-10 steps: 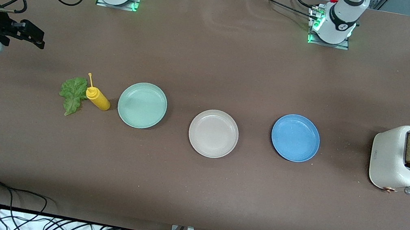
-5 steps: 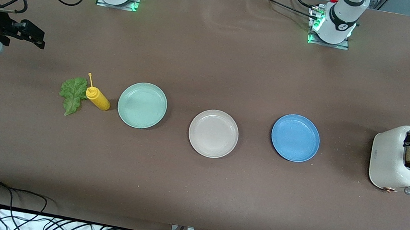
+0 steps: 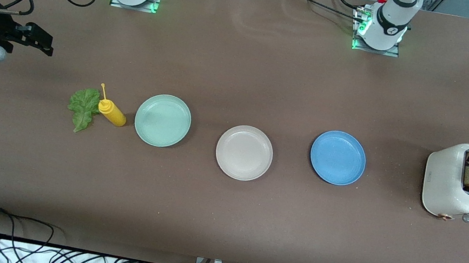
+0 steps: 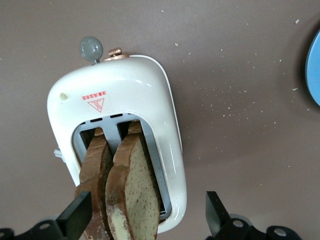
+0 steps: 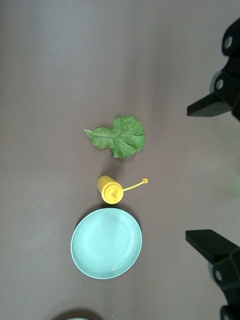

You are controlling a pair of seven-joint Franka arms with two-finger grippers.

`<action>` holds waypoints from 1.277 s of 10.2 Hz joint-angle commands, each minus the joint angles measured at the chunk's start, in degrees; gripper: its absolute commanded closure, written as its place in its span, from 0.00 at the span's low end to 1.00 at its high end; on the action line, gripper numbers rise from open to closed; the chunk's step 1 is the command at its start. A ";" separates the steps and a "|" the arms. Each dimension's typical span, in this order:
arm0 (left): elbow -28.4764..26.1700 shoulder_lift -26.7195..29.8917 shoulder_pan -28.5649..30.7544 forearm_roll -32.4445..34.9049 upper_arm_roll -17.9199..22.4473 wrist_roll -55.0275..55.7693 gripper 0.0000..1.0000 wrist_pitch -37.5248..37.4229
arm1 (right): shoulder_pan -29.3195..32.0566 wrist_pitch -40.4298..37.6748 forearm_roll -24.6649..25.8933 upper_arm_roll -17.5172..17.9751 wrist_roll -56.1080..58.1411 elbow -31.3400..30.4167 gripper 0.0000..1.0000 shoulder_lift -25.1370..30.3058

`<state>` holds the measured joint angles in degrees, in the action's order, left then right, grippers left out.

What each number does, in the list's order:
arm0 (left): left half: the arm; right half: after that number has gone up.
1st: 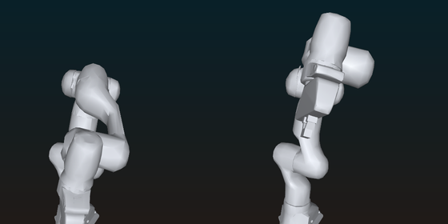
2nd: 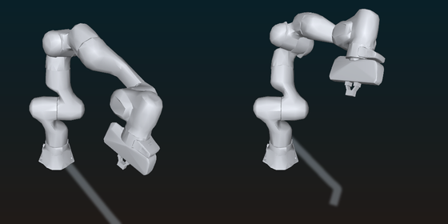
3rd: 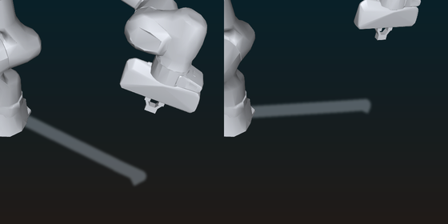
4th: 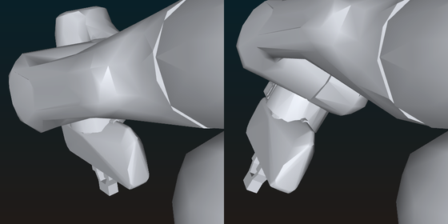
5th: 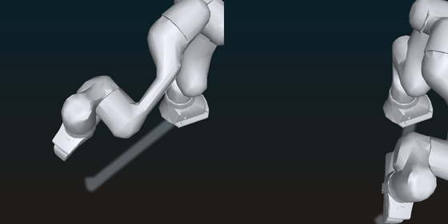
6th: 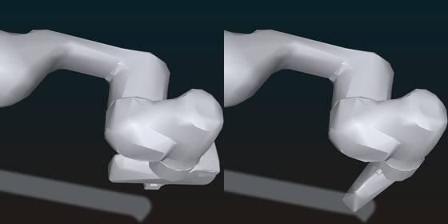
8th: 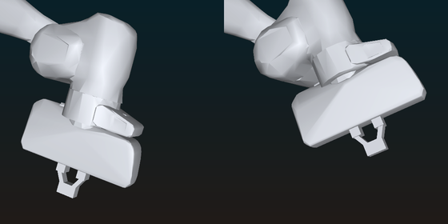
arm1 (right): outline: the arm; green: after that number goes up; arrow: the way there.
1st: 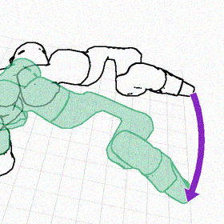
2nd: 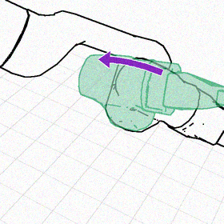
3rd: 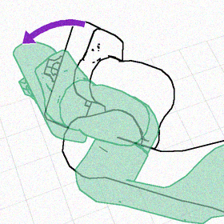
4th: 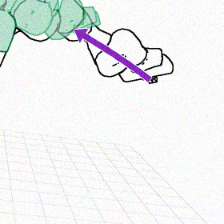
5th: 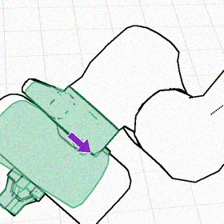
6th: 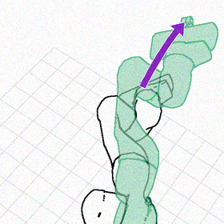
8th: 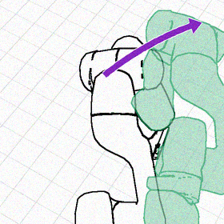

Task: Make sandwich on beige plate with both arms
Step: 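Close the left gripper on one bread slice in the toaster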

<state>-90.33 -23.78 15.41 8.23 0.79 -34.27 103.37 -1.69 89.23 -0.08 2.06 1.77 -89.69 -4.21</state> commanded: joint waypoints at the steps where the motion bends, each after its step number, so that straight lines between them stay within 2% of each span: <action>1: -2.13 1.45 0.93 -2.42 -0.53 0.68 0.00 0.96 | -0.15 -0.02 -0.09 0.14 -0.19 -0.22 0.00 0.69; 4: -3.97 2.86 0.85 -2.69 -0.79 4.73 0.00 0.87 | -0.24 -0.11 -0.27 0.14 -0.19 -0.40 0.00 0.69; 12: -5.20 2.16 0.58 -2.69 -1.67 5.97 0.00 1.22 | -0.24 -0.20 -0.44 -0.12 -0.19 -0.40 0.00 0.69; 13: -5.21 2.07 0.67 -2.52 -1.67 5.97 0.03 1.31 | -0.24 -0.11 -0.44 -0.12 -0.19 -0.40 0.00 0.61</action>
<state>-93.48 -23.03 15.78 6.54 -0.82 -28.50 103.54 -1.83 89.26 -0.11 2.13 1.77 -89.69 -4.20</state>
